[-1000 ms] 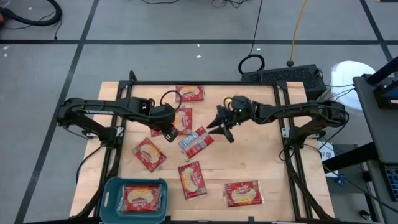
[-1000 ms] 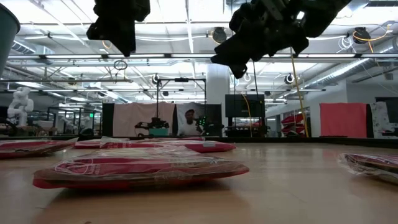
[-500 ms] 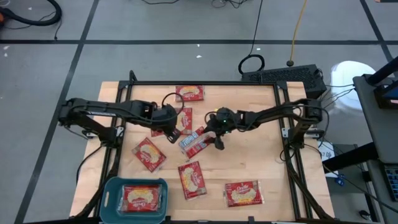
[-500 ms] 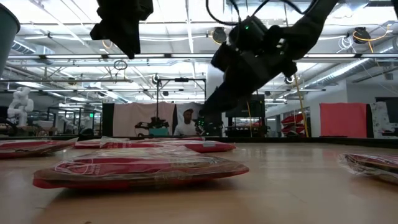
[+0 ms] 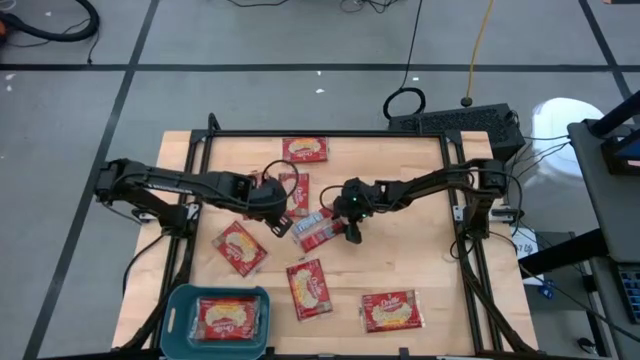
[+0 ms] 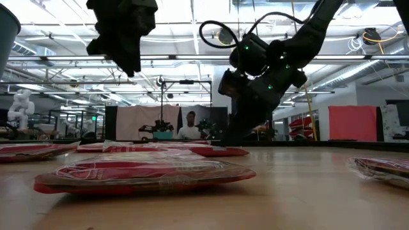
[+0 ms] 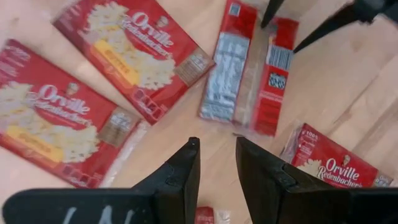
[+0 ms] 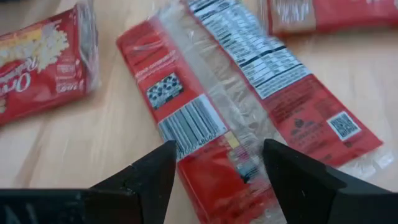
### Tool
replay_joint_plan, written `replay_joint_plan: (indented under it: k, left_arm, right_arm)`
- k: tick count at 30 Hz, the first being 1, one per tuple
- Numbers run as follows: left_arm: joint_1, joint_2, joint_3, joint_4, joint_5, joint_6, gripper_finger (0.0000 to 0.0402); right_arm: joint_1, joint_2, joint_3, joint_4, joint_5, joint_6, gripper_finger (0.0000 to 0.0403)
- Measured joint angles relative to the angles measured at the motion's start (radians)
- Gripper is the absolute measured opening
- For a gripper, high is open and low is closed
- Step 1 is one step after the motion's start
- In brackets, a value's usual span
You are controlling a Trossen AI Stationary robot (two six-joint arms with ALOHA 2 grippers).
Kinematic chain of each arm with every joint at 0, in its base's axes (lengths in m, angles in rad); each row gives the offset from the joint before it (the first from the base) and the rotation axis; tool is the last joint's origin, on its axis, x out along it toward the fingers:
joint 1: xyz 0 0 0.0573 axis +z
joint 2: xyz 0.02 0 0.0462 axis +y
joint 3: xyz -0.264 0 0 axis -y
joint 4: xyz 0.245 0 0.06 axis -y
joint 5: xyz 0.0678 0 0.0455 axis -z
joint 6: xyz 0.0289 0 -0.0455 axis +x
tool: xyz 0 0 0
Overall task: Sort popcorn bags into baskets
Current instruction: Put the popcorn sachet into the bin
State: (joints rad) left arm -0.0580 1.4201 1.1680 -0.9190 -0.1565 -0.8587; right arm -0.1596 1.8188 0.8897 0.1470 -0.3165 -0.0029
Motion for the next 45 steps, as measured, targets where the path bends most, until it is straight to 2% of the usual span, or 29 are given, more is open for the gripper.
replay_joint_plan:
  k: [3, 9, 14, 17, 23, 27, 30, 33, 39, 45]
  left_arm:
    - [-0.006, 0.001, -0.03, 0.058, 0.002, -0.001, 0.0106]
    - [-0.01, 0.001, -0.04, 0.063, 0.001, 0.0, 0.0106]
    - [-0.01, 0.001, -0.041, 0.059, -0.014, 0.003, 0.0106]
    - [-0.01, 0.001, -0.041, 0.057, -0.025, 0.014, 0.0106]
    - [0.0, 0.001, -0.041, 0.06, -0.049, 0.053, 0.0106]
    - [0.02, 0.001, -0.041, 0.064, -0.053, 0.077, 0.0106]
    - [0.026, 0.001, -0.041, 0.091, -0.053, 0.099, 0.0106]
    - [0.025, 0.001, -0.041, 0.162, -0.049, 0.137, 0.0106]
    - [0.025, 0.001, -0.041, 0.297, -0.023, 0.173, 0.0106]
    - [0.017, 0.001, -0.041, 0.325, -0.021, 0.147, 0.0106]
  right_arm:
    - [0.0, -0.02, 0.002, -0.097, -0.002, 0.015, 0.0233]
    - [0.023, -0.11, -0.002, -0.324, -0.003, 0.04, 0.0233]
    - [0.059, -0.236, -0.006, -0.573, 0.009, 0.138, 0.0233]
    - [0.085, -0.338, -0.006, -0.683, 0.059, 0.181, 0.0233]
    - [0.109, -0.535, -0.005, -0.716, 0.122, 0.244, 0.0233]
    - [0.086, -0.584, -0.004, -0.7, 0.172, 0.373, 0.0233]
    - [0.059, -0.583, -0.004, -0.677, 0.172, 0.406, 0.0233]
    - [0.025, -0.534, -0.003, -0.663, 0.151, 0.357, 0.0235]
    - [-0.031, -0.366, -0.003, -0.606, 0.103, 0.162, 0.0259]
    - [-0.051, -0.196, -0.003, -0.558, 0.089, 0.093, 0.0281]
